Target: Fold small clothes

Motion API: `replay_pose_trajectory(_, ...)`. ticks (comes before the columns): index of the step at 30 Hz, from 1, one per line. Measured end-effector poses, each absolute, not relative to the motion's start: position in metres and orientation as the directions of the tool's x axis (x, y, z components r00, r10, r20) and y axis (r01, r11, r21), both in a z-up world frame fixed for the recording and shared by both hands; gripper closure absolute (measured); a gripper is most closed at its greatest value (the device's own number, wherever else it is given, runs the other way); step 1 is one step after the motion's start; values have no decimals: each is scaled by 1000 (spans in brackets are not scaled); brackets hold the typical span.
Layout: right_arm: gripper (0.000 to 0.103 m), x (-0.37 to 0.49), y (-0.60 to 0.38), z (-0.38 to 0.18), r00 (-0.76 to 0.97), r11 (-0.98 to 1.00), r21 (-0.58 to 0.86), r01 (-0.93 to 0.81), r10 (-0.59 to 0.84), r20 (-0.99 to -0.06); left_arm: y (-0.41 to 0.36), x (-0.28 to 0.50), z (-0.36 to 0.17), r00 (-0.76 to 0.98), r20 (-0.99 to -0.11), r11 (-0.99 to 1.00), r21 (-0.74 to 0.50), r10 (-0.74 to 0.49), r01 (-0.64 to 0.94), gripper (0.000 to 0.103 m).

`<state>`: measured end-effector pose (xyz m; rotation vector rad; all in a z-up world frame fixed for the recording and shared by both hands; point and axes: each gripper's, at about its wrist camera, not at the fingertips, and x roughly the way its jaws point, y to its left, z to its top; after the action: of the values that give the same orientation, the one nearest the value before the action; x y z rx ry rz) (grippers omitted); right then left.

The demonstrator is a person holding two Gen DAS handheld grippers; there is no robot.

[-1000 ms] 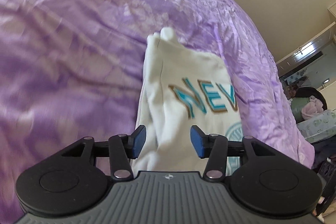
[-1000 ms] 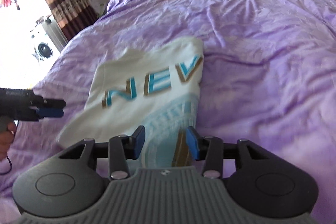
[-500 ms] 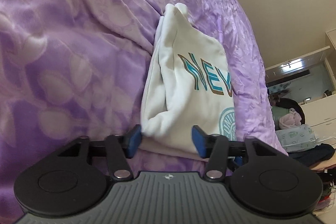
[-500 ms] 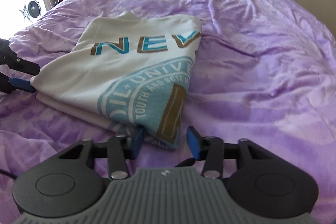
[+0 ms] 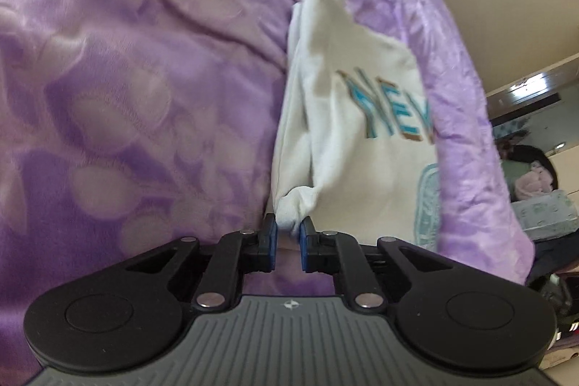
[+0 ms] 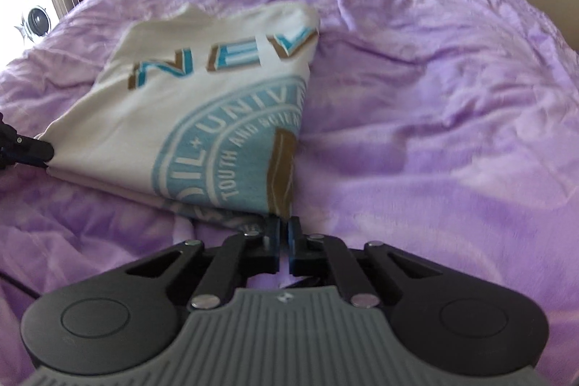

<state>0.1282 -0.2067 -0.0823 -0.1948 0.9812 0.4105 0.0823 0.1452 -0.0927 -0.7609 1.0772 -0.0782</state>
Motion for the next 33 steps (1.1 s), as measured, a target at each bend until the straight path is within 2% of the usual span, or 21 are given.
replay_pose_trajectory(7,103,123,-205,-93,477,898,-46,-438,189,-859,131,83,-94,441,-836,843,-469,-326,-265,89)
replay_pose_trajectory(11,103,126,-212,-91,465,904,-22,-426,198,-863,129,82,-92,408,-861,857,-433,-302,-278,82)
replay_pose_trajectory(14,103,123,-216,-87,474,904,-18,-427,207,-856,127,78,-88,375,-893,885,-367,-249,-287,92)
replay_pose_trajectory(15,103,122,-218,-84,479,906,-13,-423,211,-852,126,77,-86,369,-899,893,-350,-236,-281,92)
replay_pose_trajectory(20,101,117,-223,-62,529,921,7,-390,230,-817,119,66,-55,426,-887,928,-295,-177,-228,86)
replay_pose_trajectory(23,101,117,-222,-46,571,915,49,-401,292,-768,113,63,-32,548,-821,943,-291,-159,-163,80)
replay_pose_trajectory(25,97,120,-216,-40,585,903,89,-420,344,-735,107,70,-28,601,-779,941,-314,-180,-126,78)
replay_pose_trajectory(27,72,125,-208,-39,596,893,101,-438,373,-712,104,80,-35,629,-747,930,-354,-216,-101,78)
replay_pose_trajectory(28,70,128,-204,-40,599,890,104,-445,381,-704,102,86,-41,633,-744,929,-356,-215,-103,78)
replay_pose_trajectory(33,70,145,-190,-59,576,877,138,-460,413,-705,96,104,-68,624,-763,945,-305,-169,-117,78)
